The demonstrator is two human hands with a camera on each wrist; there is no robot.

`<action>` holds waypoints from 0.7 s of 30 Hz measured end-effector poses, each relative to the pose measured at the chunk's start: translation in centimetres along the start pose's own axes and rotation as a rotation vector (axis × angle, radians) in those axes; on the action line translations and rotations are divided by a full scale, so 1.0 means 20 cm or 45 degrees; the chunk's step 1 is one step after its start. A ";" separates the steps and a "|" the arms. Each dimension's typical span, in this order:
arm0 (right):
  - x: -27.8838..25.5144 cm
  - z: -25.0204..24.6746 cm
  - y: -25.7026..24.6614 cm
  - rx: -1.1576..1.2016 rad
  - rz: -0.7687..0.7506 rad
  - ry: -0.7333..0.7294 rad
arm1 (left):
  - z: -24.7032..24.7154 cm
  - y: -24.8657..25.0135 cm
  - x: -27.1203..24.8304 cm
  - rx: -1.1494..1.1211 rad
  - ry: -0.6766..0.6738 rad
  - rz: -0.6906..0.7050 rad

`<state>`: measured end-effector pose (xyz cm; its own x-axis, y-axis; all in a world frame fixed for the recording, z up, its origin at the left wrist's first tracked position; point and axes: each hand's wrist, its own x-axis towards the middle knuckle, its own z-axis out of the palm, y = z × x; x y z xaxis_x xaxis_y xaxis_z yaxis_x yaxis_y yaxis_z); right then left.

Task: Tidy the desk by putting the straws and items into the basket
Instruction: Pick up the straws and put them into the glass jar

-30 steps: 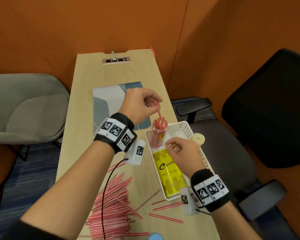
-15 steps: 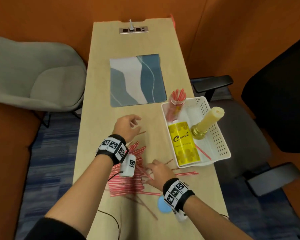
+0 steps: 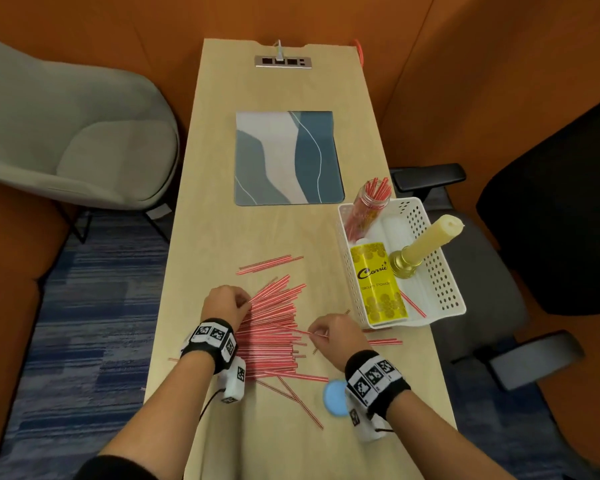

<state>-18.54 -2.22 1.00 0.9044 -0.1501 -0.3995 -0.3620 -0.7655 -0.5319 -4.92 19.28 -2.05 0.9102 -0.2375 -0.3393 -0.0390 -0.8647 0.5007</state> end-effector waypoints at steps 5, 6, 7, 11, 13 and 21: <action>-0.03 -0.10 -0.01 0.435 0.034 0.094 | 0.00 -0.03 -0.02 -0.011 -0.001 0.030; -0.04 -0.12 -0.02 0.483 0.038 0.122 | 0.00 -0.04 -0.02 -0.004 -0.007 0.034; -0.04 -0.13 -0.02 0.514 0.038 0.150 | 0.00 -0.04 -0.02 -0.002 -0.012 0.037; -0.04 -0.21 -0.04 0.557 -0.023 0.191 | -0.03 -0.03 -0.02 -0.021 0.013 0.082; -0.04 -0.28 -0.07 0.554 -0.060 0.208 | -0.06 -0.01 -0.01 -0.084 0.045 0.086; 0.04 -0.95 -0.20 0.480 -0.323 0.880 | -0.36 0.35 0.04 -0.528 0.284 0.455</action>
<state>-12.09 -11.22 16.93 0.8591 -0.4462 0.2505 -0.0684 -0.5854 -0.8079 -1.51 16.19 6.92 0.9368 -0.3444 0.0607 -0.2354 -0.4925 0.8379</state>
